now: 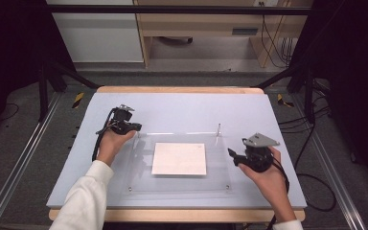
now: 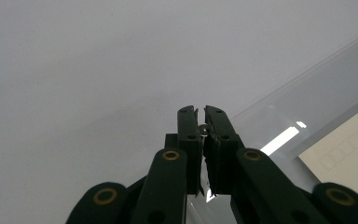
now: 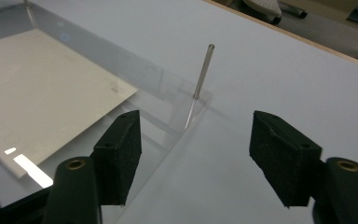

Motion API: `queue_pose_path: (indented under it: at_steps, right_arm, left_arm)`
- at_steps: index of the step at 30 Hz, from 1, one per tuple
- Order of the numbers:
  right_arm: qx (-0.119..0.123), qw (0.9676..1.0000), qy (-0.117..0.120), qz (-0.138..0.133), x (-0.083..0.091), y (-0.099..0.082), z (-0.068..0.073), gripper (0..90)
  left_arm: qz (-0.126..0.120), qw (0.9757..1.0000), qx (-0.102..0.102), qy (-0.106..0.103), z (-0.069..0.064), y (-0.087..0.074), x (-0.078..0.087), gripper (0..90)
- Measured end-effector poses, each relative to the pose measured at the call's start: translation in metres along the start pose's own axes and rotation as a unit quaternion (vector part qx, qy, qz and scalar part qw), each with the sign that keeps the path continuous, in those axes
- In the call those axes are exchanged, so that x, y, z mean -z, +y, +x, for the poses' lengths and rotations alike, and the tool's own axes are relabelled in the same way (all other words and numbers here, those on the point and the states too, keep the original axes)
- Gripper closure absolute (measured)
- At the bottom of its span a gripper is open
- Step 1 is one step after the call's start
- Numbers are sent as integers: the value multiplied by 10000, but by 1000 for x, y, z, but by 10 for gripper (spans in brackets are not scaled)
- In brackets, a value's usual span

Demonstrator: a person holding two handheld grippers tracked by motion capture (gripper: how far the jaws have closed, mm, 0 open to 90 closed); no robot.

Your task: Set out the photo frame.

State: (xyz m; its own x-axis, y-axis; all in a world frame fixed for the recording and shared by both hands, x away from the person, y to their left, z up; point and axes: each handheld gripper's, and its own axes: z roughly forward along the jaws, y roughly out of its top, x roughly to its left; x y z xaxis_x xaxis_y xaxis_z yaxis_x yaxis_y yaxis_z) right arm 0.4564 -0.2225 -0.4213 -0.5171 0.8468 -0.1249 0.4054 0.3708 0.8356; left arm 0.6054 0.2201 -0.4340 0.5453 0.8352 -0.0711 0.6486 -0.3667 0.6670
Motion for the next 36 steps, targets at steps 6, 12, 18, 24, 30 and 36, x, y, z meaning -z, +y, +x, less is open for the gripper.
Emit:
queue_pose_path:
  at_steps: [6,12,18,24,30,36]
  right_arm:
    - [166,9997,7,-201,36,-30,12,160]
    - [529,9978,264,-286,64,-46,23,104]
    - [911,9953,302,-129,69,-61,41,131]
    - [1357,9900,331,174,53,-73,58,176]
    - [1436,9888,339,241,42,-75,62,208]
    - [1582,9864,310,315,29,-74,68,281]
  left_arm:
    - [46,10000,26,22,0,1,0,850]
    - [52,10000,55,-7,1,2,-1,850]
    - [53,10000,72,-18,2,2,-2,850]
    - [70,9999,94,-50,3,3,-2,850]
    - [117,9998,108,-105,5,4,-3,850]
    - [120,9998,94,-137,6,4,-4,849]
